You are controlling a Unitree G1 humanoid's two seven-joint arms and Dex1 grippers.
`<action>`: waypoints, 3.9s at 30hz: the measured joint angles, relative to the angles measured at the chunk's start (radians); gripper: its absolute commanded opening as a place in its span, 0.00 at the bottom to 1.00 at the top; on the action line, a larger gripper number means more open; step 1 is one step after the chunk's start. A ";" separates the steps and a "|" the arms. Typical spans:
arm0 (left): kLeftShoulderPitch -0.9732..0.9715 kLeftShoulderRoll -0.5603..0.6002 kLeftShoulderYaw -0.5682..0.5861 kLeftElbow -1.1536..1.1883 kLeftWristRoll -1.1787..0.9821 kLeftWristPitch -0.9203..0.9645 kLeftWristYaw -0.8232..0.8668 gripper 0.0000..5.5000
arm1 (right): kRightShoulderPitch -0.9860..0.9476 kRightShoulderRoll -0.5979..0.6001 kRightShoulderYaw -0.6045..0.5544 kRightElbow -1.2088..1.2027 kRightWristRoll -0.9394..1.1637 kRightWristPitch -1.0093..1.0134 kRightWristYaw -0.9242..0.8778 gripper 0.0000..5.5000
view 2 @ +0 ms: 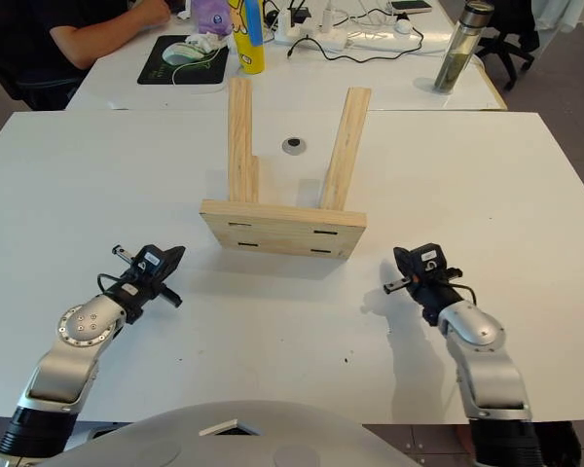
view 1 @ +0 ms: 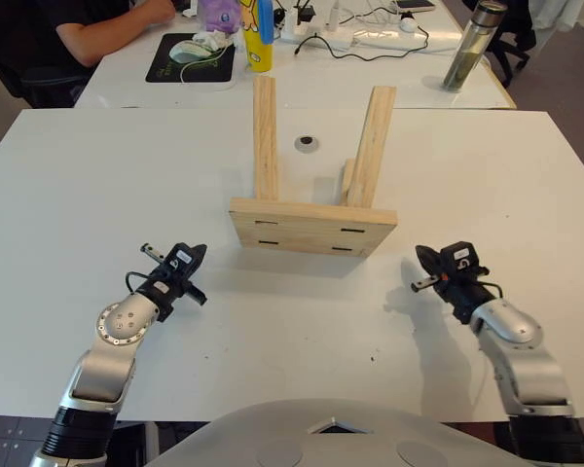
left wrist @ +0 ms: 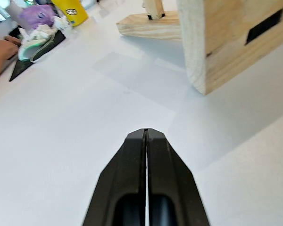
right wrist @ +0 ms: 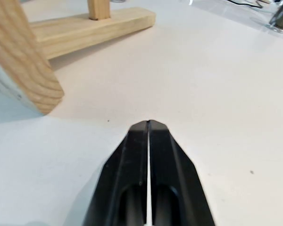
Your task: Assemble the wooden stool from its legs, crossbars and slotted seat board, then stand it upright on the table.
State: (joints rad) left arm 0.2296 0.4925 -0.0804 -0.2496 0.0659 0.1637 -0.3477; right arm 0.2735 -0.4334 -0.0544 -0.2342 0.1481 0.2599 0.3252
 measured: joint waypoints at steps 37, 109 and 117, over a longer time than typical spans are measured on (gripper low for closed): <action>-0.217 -0.143 -0.128 0.233 0.136 -0.007 0.043 0.00 | -0.086 0.226 0.151 0.107 -0.179 -0.052 -0.151 0.00; -0.566 -0.208 0.011 0.108 -0.012 0.279 0.072 0.00 | -0.584 0.148 0.020 0.226 -0.106 0.113 -0.119 0.00; -0.436 -0.369 0.087 0.168 -0.079 -0.194 0.217 0.00 | -0.486 0.253 -0.050 0.277 -0.119 -0.132 -0.270 0.00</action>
State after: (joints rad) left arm -0.2065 0.1231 0.0062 -0.0816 -0.0127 -0.0300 -0.1307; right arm -0.2126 -0.1802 -0.1041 0.0423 0.0295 0.1279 0.0547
